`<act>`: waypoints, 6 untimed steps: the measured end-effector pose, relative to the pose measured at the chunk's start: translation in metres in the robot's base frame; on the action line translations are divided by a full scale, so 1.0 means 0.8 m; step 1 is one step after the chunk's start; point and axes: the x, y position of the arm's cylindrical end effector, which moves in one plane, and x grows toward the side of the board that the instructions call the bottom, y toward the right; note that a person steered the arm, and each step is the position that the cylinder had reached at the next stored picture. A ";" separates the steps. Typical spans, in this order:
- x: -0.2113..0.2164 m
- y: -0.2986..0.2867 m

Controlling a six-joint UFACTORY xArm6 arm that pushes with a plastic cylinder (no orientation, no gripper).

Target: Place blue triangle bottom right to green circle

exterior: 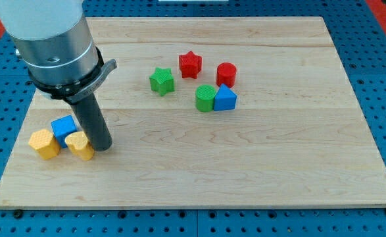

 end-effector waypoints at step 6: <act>-0.132 0.297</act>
